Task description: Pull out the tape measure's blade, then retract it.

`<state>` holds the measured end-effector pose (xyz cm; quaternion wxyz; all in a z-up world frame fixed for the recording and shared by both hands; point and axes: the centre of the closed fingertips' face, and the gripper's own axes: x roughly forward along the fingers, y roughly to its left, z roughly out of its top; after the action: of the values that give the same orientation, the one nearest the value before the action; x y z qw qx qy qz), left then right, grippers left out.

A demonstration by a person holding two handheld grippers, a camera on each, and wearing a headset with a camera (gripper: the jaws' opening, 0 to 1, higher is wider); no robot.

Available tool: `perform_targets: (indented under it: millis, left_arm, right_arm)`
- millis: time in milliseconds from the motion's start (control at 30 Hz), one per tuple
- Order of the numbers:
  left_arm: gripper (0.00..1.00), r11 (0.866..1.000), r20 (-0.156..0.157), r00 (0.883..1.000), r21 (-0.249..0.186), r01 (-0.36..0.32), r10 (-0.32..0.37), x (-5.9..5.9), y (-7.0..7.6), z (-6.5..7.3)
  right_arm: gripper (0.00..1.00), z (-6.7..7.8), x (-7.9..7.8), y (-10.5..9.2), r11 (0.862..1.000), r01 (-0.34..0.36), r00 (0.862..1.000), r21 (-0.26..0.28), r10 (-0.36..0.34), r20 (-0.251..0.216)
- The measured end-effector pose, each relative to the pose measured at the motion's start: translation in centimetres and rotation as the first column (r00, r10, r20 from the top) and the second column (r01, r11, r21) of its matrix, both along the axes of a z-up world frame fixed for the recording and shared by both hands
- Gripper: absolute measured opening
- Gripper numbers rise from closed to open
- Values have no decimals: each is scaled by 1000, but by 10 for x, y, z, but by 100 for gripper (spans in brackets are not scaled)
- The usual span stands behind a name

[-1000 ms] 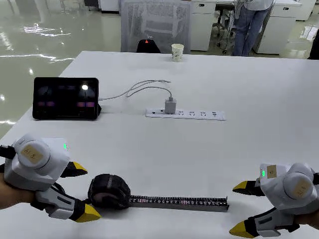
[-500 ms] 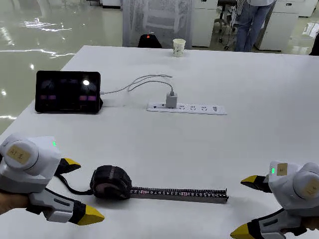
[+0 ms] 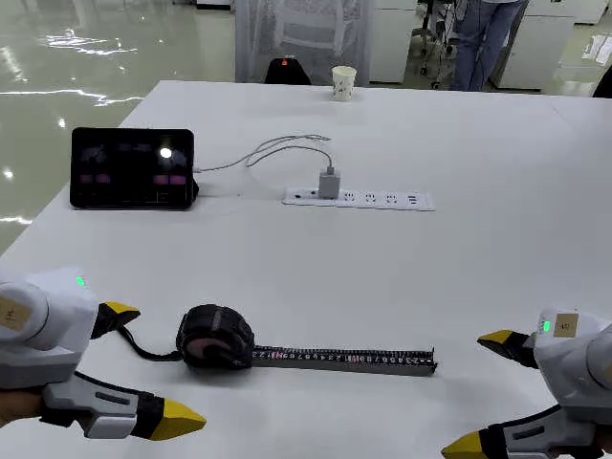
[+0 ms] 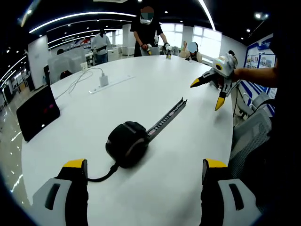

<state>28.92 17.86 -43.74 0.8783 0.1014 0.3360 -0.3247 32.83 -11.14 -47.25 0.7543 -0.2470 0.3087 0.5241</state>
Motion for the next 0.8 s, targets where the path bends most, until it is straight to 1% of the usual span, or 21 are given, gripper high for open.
perform_targets:
  millis: [167,333,400,500,600,667,733,800]
  left_arm:
    - [99,999,13,999,-19,-29,30,-6,-2,1]
    - [99,998,24,998,-26,-49,50,-12,-4,1]
    - [99,998,29,998,-34,-60,61,-13,-5,1]
    - [99,996,56,995,-34,-83,84,-14,-4,4]
    - [99,995,50,994,-33,-96,98,-16,-5,2]
    - [99,994,54,993,-38,-105,107,-18,-6,3]
    - [99,992,59,991,-43,-118,120,-19,-7,4]
    - [99,991,74,988,-46,-130,133,-19,-9,5]
  right_arm:
    - [89,4,-7,1,999,32,999,23,-32,0]
    - [91,4,-14,2,998,56,998,38,-56,-3]
    - [92,5,-15,2,997,67,998,46,-67,-3]
    - [92,7,-18,3,994,87,996,60,-87,-5]
    - [93,8,-22,5,992,100,995,71,-100,-6]
    - [93,9,-24,6,991,113,994,78,-112,-6]
    - [93,10,-26,7,989,122,993,87,-121,-7]
    - [94,11,-28,8,987,131,991,94,-131,-6]
